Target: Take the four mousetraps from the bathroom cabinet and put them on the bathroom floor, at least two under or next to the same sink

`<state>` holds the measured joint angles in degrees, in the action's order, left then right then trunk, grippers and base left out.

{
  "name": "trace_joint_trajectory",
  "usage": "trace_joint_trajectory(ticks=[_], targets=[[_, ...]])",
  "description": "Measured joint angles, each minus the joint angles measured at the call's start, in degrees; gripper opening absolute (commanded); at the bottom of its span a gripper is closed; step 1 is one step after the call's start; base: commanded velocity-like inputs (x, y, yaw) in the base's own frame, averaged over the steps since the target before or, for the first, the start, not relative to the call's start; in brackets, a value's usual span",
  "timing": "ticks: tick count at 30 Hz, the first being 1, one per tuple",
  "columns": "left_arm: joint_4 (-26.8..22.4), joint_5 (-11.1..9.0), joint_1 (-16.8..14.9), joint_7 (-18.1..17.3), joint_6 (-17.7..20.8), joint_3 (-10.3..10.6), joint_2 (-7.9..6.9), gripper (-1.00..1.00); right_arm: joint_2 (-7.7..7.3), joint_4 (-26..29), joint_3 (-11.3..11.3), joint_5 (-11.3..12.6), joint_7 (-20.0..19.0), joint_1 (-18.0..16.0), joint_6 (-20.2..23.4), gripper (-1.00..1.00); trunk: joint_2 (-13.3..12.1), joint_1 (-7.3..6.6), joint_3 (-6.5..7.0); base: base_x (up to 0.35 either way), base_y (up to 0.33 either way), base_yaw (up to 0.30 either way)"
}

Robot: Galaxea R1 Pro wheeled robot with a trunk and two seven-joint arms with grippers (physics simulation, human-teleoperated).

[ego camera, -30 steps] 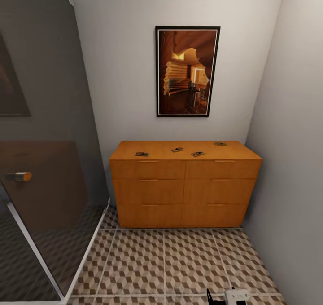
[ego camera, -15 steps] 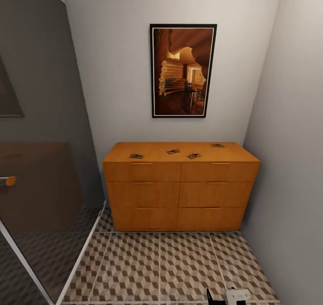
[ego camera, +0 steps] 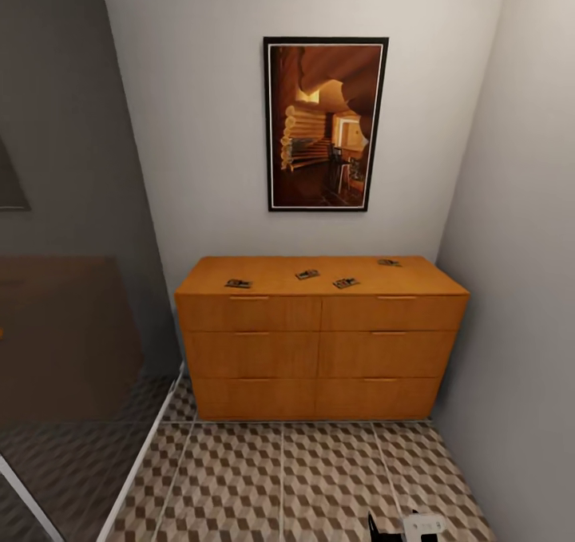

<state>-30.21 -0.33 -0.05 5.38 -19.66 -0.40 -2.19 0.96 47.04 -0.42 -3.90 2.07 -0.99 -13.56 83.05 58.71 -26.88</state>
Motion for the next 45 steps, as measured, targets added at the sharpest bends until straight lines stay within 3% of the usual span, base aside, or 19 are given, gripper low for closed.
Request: trace_joint_trajectory(ticks=[45], targets=[[0.00,0.06,0.00,-0.02,0.00,0.08,-0.02,1.00,0.08,-0.09,0.00,0.08,-0.04,0.03,-0.03,1.00,0.00,0.02,0.00,0.012,0.000,0.000]])
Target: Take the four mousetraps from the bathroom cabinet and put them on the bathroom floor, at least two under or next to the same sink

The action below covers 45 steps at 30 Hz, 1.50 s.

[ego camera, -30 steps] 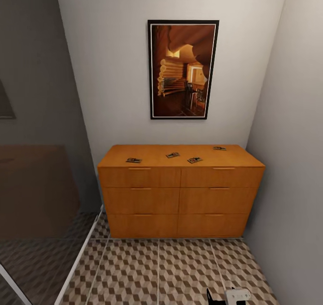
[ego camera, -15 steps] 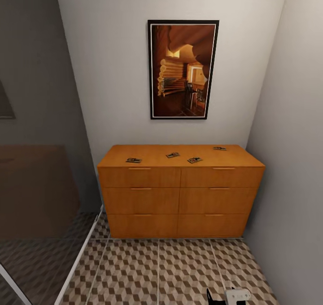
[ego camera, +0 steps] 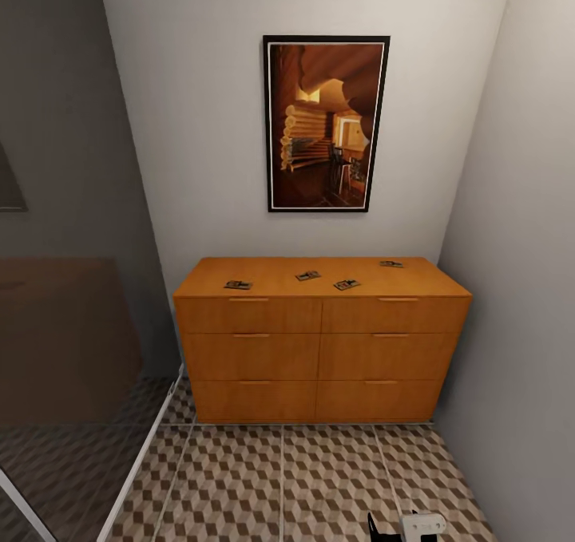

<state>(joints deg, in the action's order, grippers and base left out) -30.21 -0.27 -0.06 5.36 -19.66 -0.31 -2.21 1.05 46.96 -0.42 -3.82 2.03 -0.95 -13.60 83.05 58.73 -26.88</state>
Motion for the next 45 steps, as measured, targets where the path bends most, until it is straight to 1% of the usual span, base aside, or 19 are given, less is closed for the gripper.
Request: trace_joint_trajectory(ticks=[45], targets=[[0.00,-0.01,-0.01,0.00,0.00,0.00,-0.04,1.00,0.00,0.00,0.00,0.00,0.04,-0.01,0.00,1.00,0.00,0.00,0.00,0.000,0.000,0.000]])
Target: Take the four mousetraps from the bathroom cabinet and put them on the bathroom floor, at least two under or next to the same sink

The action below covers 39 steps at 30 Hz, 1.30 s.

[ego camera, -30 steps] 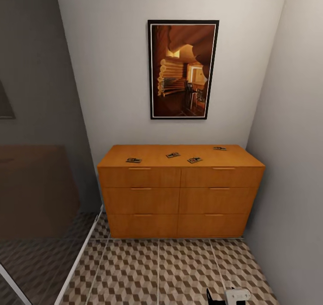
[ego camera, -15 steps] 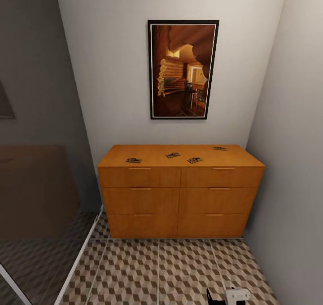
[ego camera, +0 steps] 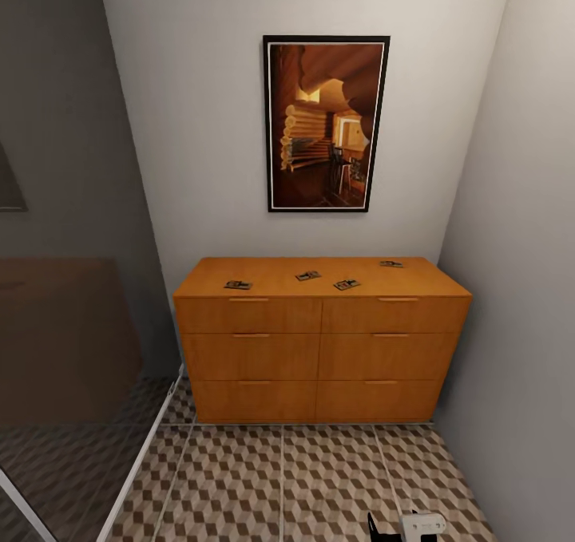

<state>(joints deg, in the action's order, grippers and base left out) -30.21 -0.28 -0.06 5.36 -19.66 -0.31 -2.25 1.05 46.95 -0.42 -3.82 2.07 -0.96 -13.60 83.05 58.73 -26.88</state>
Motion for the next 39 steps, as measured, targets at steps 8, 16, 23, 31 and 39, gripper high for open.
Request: trace_joint_trajectory(ticks=[8,16,23,31,39], targets=[[0.00,0.00,0.00,0.01,0.00,0.00,0.02,1.00,0.00,0.00,0.00,0.00,0.00,-0.04,0.00,1.00,0.00,0.00,0.00,0.000,0.000,0.000],[0.01,-0.01,0.03,0.00,0.00,0.00,0.01,1.00,0.00,0.00,0.00,0.00,0.00,-0.05,0.00,1.00,0.00,0.00,0.00,0.000,0.000,0.000],[0.00,-0.01,0.01,-0.02,0.00,0.00,0.01,1.00,0.00,0.00,0.00,0.00,0.00,-0.04,0.00,1.00,0.00,0.00,0.00,0.000,0.000,0.000],[0.00,-0.04,0.01,-0.01,0.00,0.06,-0.01,1.00,0.08,-0.83,-0.03,0.00,0.00,-0.05,0.00,1.00,0.00,0.00,0.00,0.000,0.000,0.000],[0.05,-0.05,0.02,-0.06,0.00,0.08,-0.02,1.00,-0.01,-0.82,0.19,-0.07,0.68,-0.07,0.25,1.00,0.00,0.00,0.00,0.000,0.000,0.000]])
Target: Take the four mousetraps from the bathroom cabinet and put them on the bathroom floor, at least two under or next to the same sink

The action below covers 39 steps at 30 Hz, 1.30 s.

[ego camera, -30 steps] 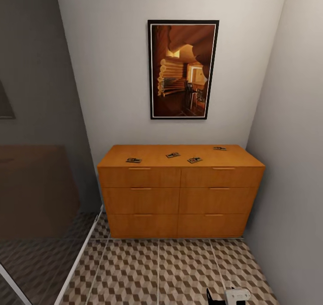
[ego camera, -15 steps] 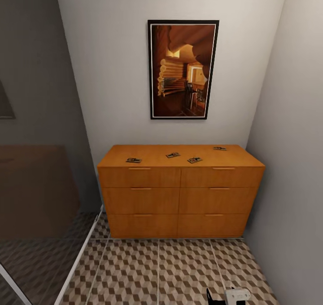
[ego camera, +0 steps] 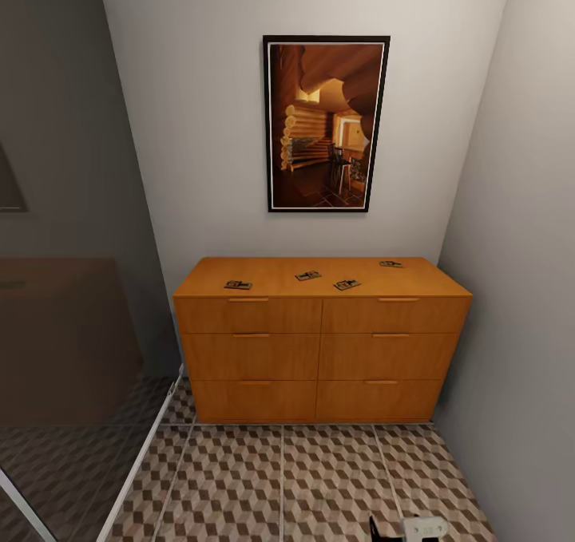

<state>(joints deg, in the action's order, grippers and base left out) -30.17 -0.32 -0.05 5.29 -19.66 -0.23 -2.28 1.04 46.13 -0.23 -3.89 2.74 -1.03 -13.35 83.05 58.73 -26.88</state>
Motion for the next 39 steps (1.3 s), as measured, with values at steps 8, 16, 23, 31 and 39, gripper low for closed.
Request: trace_joint_trajectory(ticks=[8,16,23,31,39], targets=[[0.45,0.05,-0.01,0.00,0.00,0.00,0.00,1.00,-0.13,5.23,0.06,-0.01,3.48,0.00,1.22,1.00,0.00,0.00,0.00,0.000,0.000,0.000],[1.08,0.07,-0.01,0.00,-0.01,0.01,0.02,1.00,-0.23,14.20,0.07,-0.02,4.84,0.00,10.81,1.00,0.00,0.00,0.00,0.000,0.000,0.000],[1.17,0.08,0.00,0.00,-0.03,0.01,0.01,1.00,-0.26,22.89,0.07,-0.01,5.16,0.03,17.19,1.00,0.00,0.00,0.00,0.000,0.000,0.000],[1.19,0.07,-0.01,0.00,-0.02,0.01,0.02,1.00,-0.27,30.96,0.11,-0.02,5.37,0.03,23.58,1.00,0.00,0.00,0.00,0.000,0.000,0.000],[1.56,0.07,-0.02,0.00,-0.04,0.01,0.04,1.00,-0.27,37.90,0.14,-0.23,5.50,-0.84,30.68,1.00,0.00,0.00,0.00,0.000,0.000,0.000]])
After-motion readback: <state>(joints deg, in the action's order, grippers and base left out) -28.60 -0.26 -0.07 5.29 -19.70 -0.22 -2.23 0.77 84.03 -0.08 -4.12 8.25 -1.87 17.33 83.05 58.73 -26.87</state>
